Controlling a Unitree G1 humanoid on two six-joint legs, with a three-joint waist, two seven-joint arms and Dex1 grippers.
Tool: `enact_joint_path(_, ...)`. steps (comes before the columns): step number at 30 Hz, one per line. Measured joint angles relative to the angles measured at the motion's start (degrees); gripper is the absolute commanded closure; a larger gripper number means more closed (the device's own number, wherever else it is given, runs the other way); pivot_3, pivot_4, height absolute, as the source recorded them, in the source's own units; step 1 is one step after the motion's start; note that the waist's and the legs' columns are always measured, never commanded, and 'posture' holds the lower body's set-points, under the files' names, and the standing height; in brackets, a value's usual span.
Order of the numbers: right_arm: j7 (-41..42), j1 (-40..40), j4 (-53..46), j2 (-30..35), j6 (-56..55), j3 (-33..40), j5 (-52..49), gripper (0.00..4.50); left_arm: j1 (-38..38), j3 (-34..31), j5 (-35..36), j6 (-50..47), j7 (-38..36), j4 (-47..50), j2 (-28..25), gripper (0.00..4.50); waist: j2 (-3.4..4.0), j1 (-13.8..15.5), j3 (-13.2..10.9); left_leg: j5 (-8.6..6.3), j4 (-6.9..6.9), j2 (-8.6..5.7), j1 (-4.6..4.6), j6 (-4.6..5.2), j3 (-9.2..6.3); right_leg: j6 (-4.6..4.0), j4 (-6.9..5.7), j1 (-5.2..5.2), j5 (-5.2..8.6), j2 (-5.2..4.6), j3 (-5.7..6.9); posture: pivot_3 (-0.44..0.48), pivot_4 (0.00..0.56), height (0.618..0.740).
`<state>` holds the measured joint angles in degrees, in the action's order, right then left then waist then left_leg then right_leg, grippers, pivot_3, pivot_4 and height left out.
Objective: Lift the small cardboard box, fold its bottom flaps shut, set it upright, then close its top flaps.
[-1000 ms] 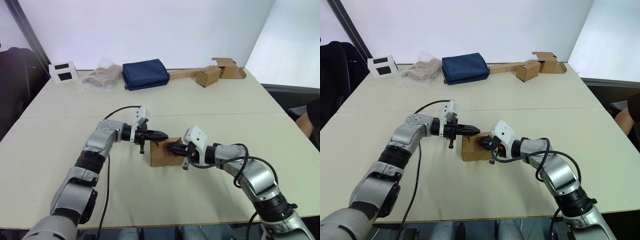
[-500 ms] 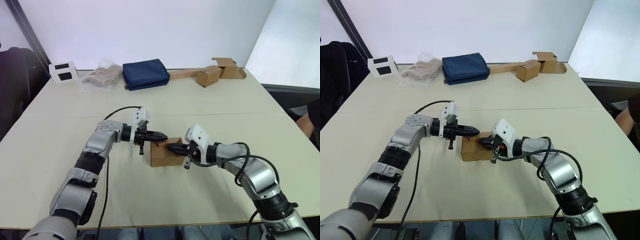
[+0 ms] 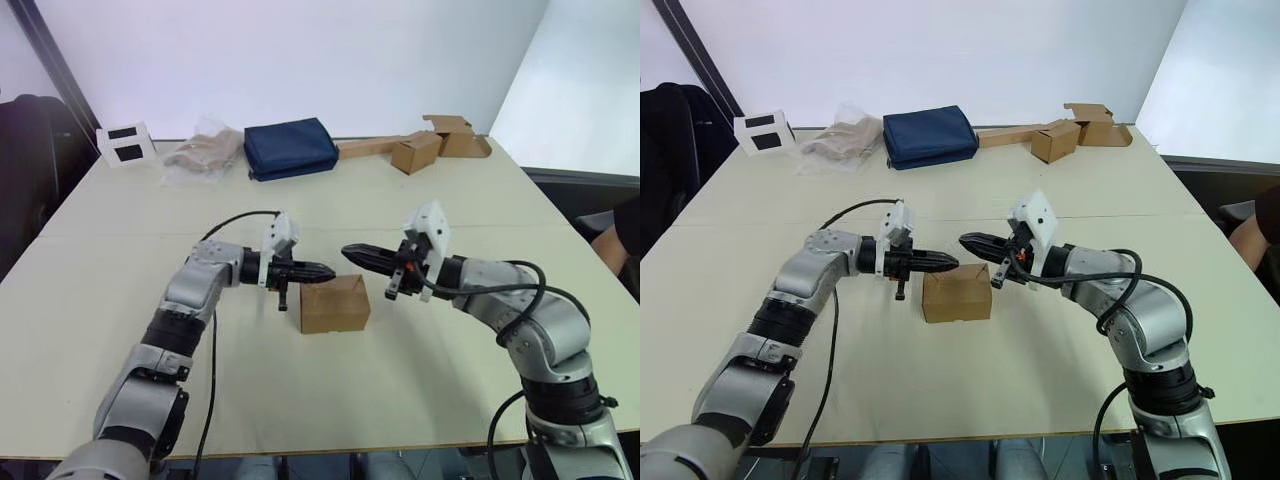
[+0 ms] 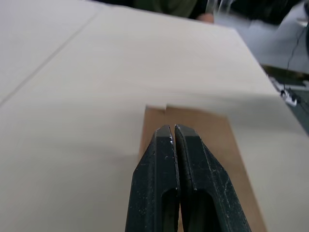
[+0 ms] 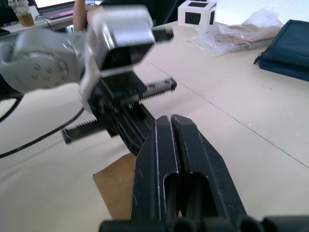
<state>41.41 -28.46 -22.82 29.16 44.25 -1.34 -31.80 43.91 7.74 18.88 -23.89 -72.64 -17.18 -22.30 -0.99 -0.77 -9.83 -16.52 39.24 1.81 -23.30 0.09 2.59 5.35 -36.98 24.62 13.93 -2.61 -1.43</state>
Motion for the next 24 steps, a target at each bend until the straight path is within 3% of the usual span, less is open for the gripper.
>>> enact_joint_path(6,1.3,-1.0,2.4,0.1,-2.6,-3.1,2.5,4.5,-0.5,-1.6,2.2,-4.9,2.6,6.6,-2.6,4.41,0.0,-0.2,0.0,0.0,-0.01,0.0,0.02,0.0,0.01,0.0,-0.01,0.0,0.0,0.01,-0.01,0.0,0.15,0.74)
enact_joint_path(18,4.8,3.8,10.9,3.4,-13.5,-13.6,15.2,4.5,-8.9,4.0,-2.9,-2.9,5.3,11.7,-6.3,4.41,0.02,0.1,0.0,0.0,-0.01,-0.02,0.08,-0.01,0.09,-0.07,0.01,-0.05,0.04,-0.04,-0.04,0.0,0.15,0.74)
enact_joint_path(24,5.0,3.4,12.1,1.3,-14.2,-11.4,14.5,4.5,-8.7,3.3,-1.8,-4.7,6.8,11.9,-6.3,4.41,-0.02,0.0,0.1,0.0,-0.02,0.01,0.21,0.0,0.05,-0.15,-0.01,-0.17,0.08,-0.01,-0.03,0.0,0.15,0.74)
